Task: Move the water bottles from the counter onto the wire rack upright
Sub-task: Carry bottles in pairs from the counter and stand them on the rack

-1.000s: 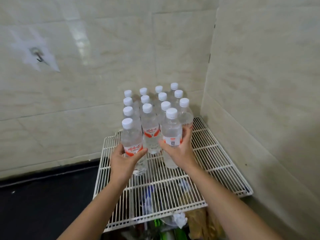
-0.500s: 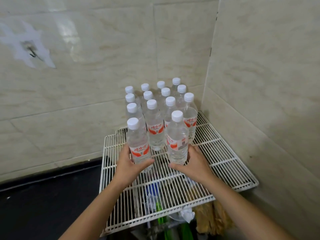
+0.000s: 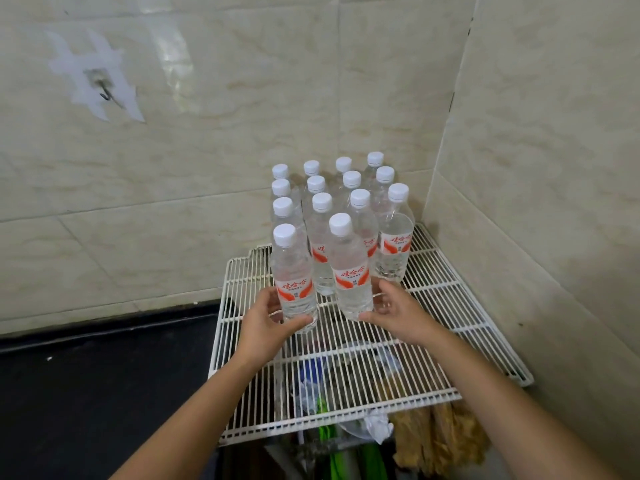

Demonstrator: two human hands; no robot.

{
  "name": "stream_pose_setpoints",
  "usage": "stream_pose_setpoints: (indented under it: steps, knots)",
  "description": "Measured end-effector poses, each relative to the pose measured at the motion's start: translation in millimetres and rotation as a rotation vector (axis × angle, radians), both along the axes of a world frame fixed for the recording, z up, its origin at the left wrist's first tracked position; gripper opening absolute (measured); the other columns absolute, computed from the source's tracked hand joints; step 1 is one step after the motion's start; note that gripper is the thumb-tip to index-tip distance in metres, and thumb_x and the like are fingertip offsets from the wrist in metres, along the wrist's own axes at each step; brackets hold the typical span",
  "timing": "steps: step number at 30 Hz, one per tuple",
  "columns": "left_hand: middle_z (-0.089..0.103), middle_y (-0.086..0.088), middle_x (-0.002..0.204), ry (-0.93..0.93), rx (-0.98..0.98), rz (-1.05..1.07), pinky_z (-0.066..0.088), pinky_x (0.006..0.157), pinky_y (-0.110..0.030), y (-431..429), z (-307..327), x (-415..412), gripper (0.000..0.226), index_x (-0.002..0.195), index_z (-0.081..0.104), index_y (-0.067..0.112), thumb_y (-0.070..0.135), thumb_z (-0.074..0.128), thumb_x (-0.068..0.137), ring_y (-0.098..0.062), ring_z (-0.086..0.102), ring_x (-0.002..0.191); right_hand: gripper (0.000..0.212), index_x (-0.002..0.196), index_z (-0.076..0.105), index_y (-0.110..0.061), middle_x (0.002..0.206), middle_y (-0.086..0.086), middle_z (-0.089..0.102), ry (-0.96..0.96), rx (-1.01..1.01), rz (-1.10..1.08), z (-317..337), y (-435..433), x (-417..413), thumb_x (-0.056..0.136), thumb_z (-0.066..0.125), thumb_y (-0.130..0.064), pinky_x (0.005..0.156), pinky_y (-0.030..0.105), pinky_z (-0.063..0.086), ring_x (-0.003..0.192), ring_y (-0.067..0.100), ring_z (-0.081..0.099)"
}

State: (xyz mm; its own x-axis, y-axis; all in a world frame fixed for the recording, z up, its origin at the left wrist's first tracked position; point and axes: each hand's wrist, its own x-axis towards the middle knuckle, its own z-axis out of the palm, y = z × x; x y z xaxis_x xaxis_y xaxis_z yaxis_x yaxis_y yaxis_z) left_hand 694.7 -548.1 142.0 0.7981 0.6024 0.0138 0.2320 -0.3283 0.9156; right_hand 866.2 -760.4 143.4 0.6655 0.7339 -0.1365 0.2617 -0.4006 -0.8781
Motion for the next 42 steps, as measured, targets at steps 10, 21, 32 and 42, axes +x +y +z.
stream_pose_setpoints:
  steps: [10, 21, 32, 42]
  knots:
    - [0.072, 0.009, 0.113, -0.028, -0.027, 0.084, 0.056, 0.093, -0.026, -4, -11, -6, 0.059, 0.127, 0.062, 0.022, 0.020, 0.087, 0.074, -0.006, 0.068, 0.105, 0.061, 0.126, 0.056, -0.030, 0.127, -0.006, 0.066, -0.063, 0.047, -0.104, -6, 10, -7, 0.074, 0.087, -0.035, 0.101, 0.032, 0.054, 0.109, 0.005, 0.065]
    - [0.070, 0.021, 0.110, -0.078, 0.012, 0.017, 0.051, 0.078, -0.006, -15, -9, 5, 0.046, 0.117, 0.065, 0.033, 0.010, 0.080, 0.080, 0.007, 0.063, 0.108, 0.054, 0.131, 0.047, -0.025, 0.133, 0.000, 0.064, -0.054, 0.098, -0.133, -15, 24, -33, 0.087, 0.077, -0.029, 0.102, 0.032, 0.053, 0.116, 0.009, 0.064]
    - [0.066, 0.014, 0.126, -0.097, 0.043, 0.044, 0.052, 0.085, -0.008, -8, -29, -1, 0.052, 0.135, 0.060, 0.026, 0.011, 0.075, 0.087, 0.000, 0.060, 0.119, 0.050, 0.132, 0.049, -0.027, 0.135, -0.006, 0.063, -0.111, 0.081, -0.145, -28, 36, -40, 0.089, 0.072, -0.038, 0.103, 0.034, 0.053, 0.124, 0.009, 0.060]
    - [0.044, 0.011, 0.154, 0.103, 0.382, -0.036, 0.040, 0.116, -0.043, -6, -15, -10, 0.062, 0.152, 0.035, 0.035, 0.053, 0.054, 0.095, -0.010, 0.041, 0.142, 0.070, 0.146, 0.042, -0.027, 0.146, -0.008, 0.053, -0.378, -0.126, -0.143, -13, 30, -41, 0.088, 0.067, -0.056, 0.111, 0.040, 0.045, 0.133, 0.015, 0.052]
